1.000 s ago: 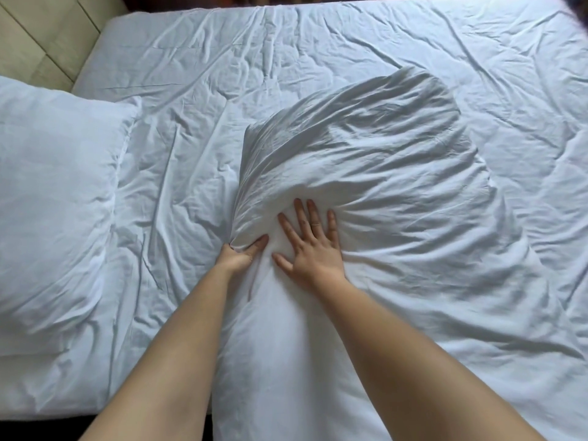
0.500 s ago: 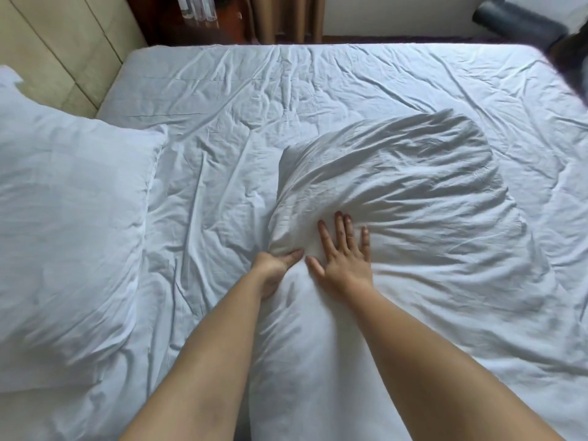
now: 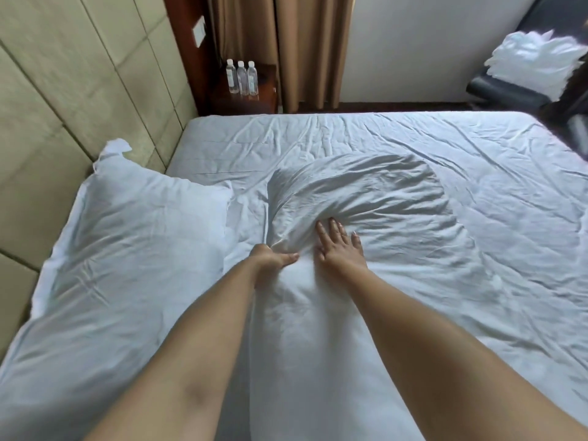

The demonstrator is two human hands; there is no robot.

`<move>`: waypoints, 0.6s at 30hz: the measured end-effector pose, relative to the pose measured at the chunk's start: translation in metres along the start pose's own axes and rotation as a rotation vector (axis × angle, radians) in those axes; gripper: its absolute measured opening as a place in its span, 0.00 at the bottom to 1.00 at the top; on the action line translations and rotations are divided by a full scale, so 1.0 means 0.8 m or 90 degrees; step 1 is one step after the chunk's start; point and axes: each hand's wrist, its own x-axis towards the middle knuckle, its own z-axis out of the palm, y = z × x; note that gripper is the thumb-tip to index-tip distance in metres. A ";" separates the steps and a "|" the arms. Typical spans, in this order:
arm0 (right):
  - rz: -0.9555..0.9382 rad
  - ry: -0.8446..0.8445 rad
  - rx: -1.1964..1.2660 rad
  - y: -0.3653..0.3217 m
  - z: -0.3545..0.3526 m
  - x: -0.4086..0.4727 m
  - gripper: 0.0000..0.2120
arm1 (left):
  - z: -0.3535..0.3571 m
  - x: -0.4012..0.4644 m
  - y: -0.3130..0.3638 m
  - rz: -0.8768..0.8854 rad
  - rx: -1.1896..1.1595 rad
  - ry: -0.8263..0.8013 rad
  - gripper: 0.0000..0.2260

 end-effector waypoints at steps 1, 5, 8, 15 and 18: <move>-0.019 0.006 -0.004 -0.021 0.000 0.007 0.28 | -0.024 0.001 -0.002 0.002 0.005 0.012 0.44; -0.091 0.039 0.022 -0.091 0.003 0.029 0.27 | -0.111 0.021 -0.007 -0.012 0.017 0.066 0.45; -0.098 0.026 0.003 -0.102 0.028 0.036 0.28 | -0.151 0.036 -0.029 -0.050 0.050 0.134 0.37; -0.123 -0.051 -0.059 -0.105 0.140 0.023 0.33 | -0.131 0.070 -0.096 -0.040 0.299 0.248 0.07; -0.109 -0.033 -0.064 -0.102 0.151 0.032 0.33 | -0.093 0.076 -0.113 -0.023 0.321 0.285 0.09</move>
